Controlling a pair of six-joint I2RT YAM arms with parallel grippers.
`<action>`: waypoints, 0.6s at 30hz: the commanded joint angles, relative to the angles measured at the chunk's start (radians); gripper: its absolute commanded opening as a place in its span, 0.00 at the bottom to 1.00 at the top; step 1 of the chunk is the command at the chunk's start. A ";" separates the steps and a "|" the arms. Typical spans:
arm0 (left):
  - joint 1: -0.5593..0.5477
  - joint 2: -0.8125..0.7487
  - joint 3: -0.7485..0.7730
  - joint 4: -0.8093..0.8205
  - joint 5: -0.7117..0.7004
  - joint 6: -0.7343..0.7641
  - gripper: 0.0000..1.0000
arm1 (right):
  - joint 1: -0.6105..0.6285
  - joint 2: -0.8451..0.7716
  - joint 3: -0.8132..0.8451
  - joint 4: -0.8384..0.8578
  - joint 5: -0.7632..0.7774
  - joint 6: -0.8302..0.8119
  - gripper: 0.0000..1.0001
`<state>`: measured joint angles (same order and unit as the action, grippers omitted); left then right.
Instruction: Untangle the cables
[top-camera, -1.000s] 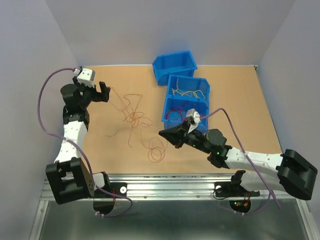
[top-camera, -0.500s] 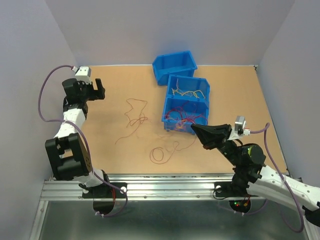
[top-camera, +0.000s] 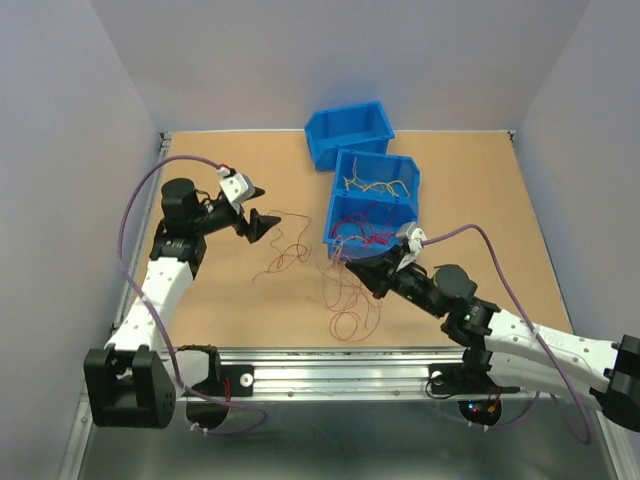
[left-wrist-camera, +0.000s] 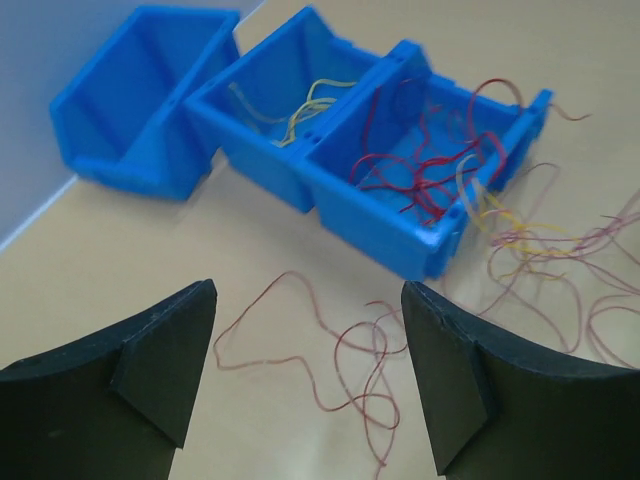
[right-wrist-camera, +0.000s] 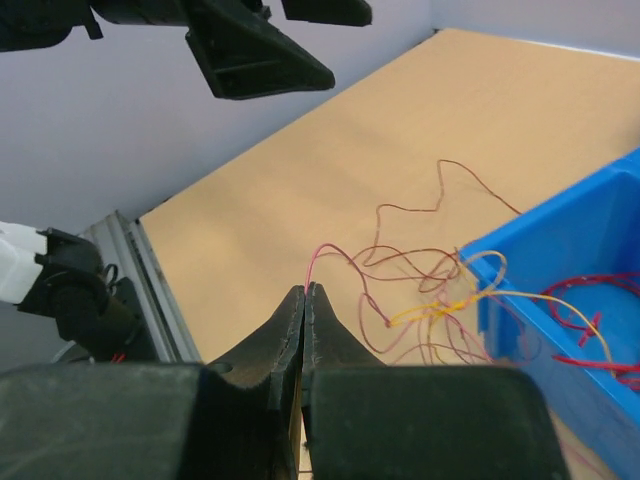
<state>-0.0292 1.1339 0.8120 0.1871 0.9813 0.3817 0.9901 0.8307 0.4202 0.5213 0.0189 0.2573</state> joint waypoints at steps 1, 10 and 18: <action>-0.050 -0.092 -0.071 0.103 0.088 0.034 0.86 | 0.009 0.042 0.138 0.029 -0.125 -0.006 0.00; -0.245 -0.083 -0.143 0.103 0.034 0.164 0.81 | 0.007 0.087 0.244 0.020 -0.237 0.008 0.00; -0.385 -0.072 -0.208 0.195 -0.039 0.230 0.65 | 0.009 0.085 0.296 0.002 -0.261 0.016 0.01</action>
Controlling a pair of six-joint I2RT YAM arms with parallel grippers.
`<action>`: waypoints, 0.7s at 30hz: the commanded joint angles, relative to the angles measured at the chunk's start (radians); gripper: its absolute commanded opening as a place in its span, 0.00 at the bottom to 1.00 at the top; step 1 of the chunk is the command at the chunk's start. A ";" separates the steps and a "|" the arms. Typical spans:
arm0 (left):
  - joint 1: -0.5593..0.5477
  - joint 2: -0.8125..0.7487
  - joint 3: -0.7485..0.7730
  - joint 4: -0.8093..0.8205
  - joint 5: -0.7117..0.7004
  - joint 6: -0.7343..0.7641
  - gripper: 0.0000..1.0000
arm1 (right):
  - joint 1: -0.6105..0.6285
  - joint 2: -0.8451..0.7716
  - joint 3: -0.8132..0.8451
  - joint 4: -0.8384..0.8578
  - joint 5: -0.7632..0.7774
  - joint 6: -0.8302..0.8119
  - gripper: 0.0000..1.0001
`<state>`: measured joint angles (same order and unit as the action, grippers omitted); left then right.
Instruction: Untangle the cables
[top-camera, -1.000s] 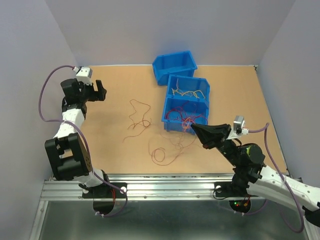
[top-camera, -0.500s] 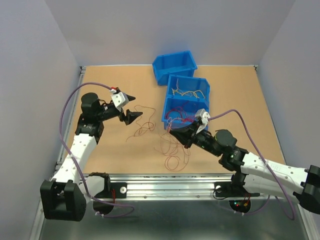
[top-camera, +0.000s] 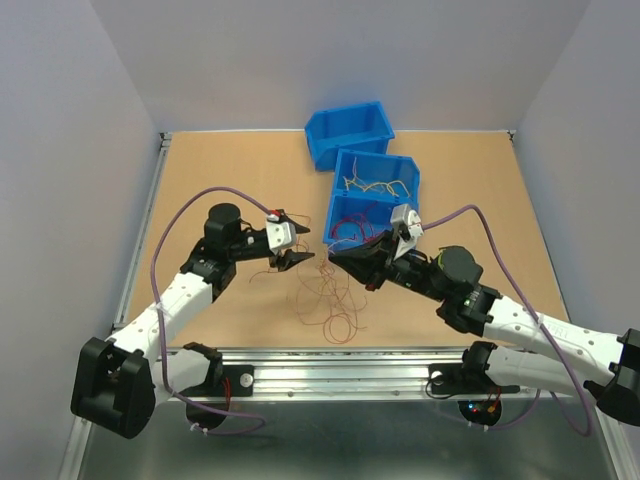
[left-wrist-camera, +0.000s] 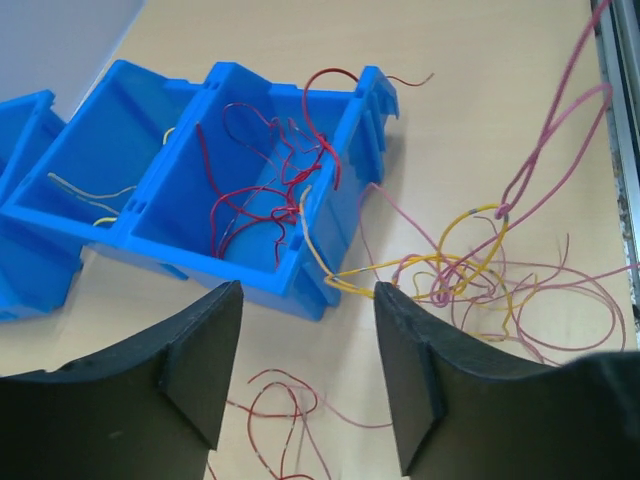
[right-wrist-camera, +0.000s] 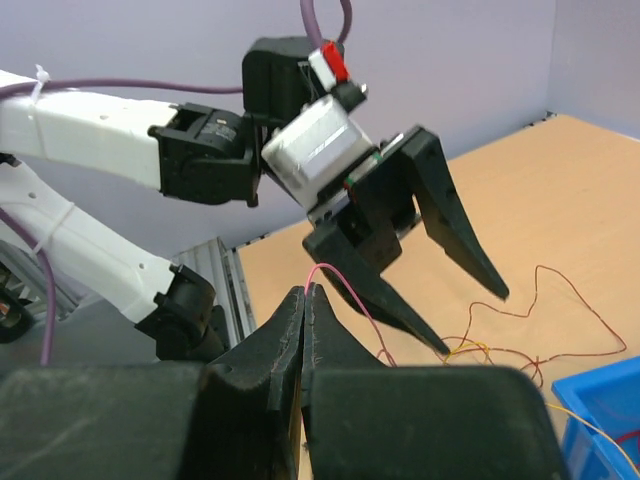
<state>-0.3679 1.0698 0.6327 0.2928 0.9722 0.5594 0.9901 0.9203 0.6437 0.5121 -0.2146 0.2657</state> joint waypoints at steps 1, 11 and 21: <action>-0.057 -0.013 -0.031 0.094 -0.042 0.057 0.63 | 0.009 -0.006 0.080 0.009 -0.028 0.009 0.01; -0.091 -0.053 -0.053 0.082 -0.010 0.082 0.55 | 0.007 0.002 0.106 -0.001 -0.039 0.015 0.01; -0.091 -0.201 -0.096 0.009 -0.033 0.122 0.50 | 0.007 -0.008 0.100 -0.011 0.035 0.007 0.00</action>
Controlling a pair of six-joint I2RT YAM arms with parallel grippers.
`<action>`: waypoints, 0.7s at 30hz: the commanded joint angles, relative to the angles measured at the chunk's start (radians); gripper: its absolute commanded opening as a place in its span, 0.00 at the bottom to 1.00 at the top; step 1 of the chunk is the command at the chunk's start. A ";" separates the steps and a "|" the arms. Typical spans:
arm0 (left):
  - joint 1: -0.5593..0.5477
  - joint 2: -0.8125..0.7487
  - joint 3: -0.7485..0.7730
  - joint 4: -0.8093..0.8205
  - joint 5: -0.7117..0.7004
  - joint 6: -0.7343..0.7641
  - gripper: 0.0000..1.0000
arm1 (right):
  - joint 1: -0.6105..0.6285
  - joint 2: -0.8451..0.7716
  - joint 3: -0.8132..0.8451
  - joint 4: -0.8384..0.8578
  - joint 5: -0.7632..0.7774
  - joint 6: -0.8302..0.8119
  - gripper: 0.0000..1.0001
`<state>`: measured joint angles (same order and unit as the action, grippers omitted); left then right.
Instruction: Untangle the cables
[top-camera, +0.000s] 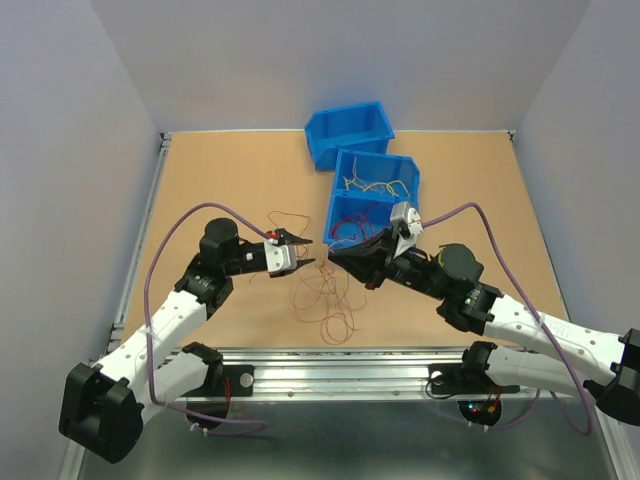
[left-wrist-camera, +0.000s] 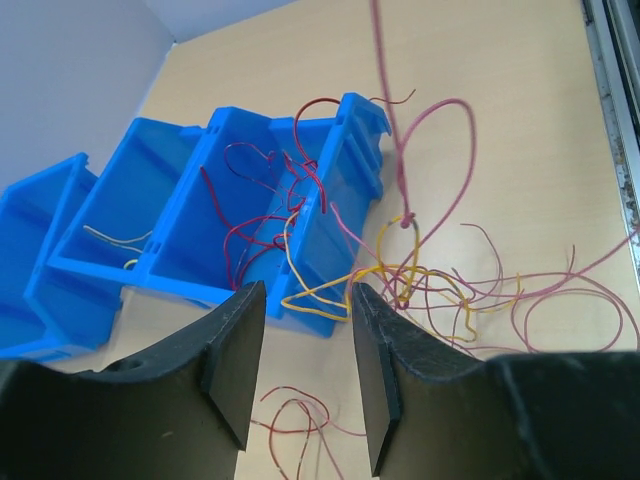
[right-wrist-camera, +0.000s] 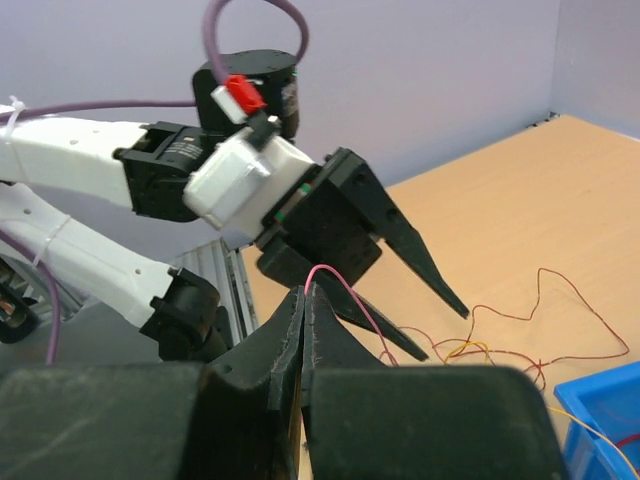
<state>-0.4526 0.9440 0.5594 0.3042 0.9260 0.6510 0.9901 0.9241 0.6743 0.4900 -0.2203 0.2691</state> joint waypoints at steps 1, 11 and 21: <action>-0.005 -0.091 -0.032 -0.004 0.034 0.035 0.51 | 0.007 -0.011 0.070 0.012 0.042 0.002 0.00; -0.014 -0.054 -0.010 -0.088 0.111 0.062 0.58 | 0.007 -0.001 0.090 0.010 0.053 0.001 0.01; -0.080 -0.014 0.022 -0.082 0.076 0.032 0.57 | 0.007 0.009 0.094 0.013 0.056 -0.001 0.00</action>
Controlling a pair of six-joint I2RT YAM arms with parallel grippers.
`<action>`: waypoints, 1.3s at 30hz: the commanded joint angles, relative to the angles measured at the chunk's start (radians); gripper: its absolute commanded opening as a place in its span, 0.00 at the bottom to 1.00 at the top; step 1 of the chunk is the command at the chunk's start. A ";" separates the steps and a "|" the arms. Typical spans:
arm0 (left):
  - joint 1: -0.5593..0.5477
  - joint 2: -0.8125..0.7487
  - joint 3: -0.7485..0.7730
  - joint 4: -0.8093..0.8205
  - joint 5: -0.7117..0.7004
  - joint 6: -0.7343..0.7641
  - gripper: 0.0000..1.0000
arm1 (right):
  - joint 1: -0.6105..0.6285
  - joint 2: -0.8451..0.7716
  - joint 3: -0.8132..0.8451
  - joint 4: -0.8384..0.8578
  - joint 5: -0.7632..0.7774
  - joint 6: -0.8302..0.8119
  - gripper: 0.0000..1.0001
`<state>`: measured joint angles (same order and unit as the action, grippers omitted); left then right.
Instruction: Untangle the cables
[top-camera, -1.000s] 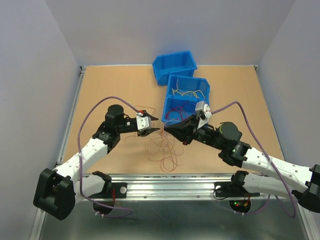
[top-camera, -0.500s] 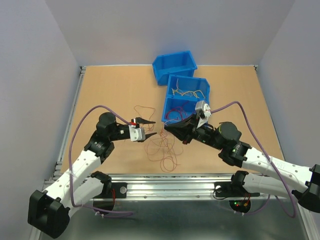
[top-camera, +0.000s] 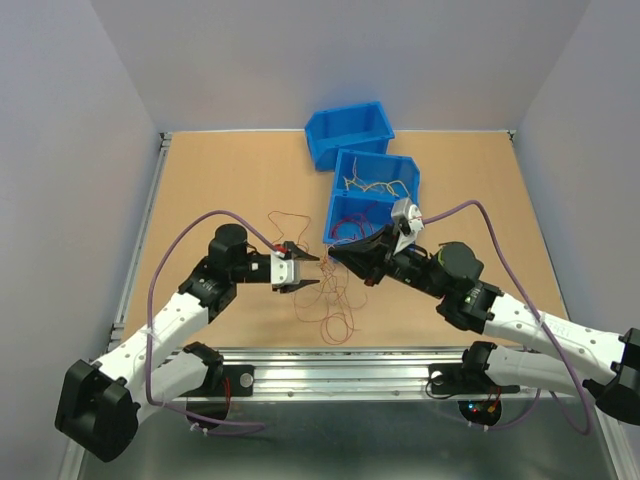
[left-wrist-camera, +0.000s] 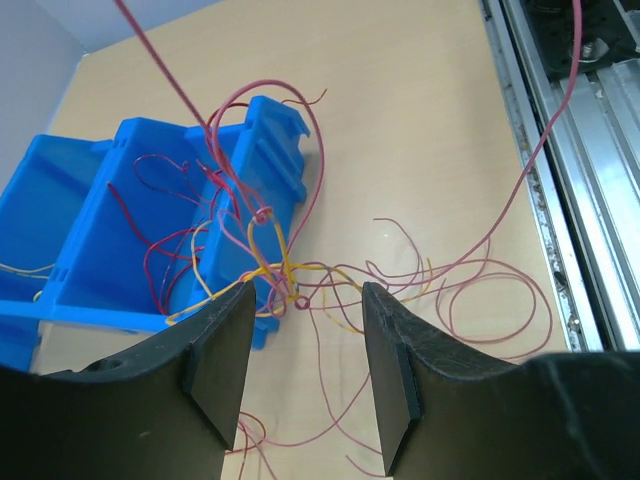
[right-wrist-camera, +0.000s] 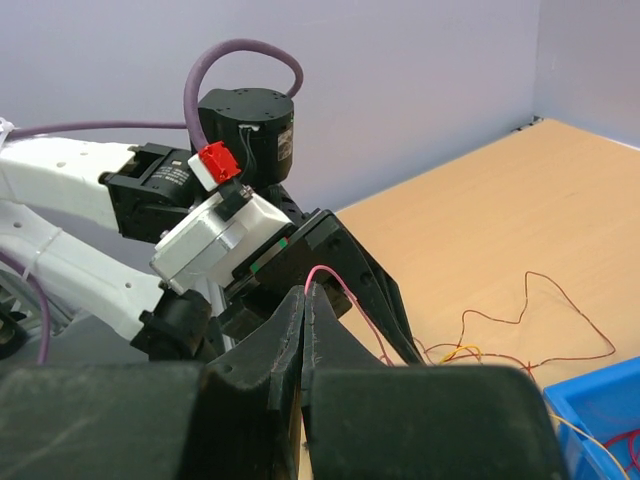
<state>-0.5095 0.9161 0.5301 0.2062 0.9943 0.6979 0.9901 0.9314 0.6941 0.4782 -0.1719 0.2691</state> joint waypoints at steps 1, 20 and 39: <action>-0.029 0.021 0.059 0.033 -0.014 -0.024 0.57 | 0.008 0.003 0.074 0.025 0.006 0.001 0.01; -0.034 0.013 0.041 0.119 -0.235 -0.122 0.00 | 0.007 -0.138 -0.040 0.037 0.086 0.019 0.01; 0.535 0.250 0.195 0.211 -0.074 -0.443 0.00 | 0.007 -0.845 -0.366 -0.162 0.850 0.033 0.01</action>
<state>-0.0460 1.1667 0.6636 0.3950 0.9993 0.3180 0.9928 0.0803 0.3496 0.2661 0.5106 0.3099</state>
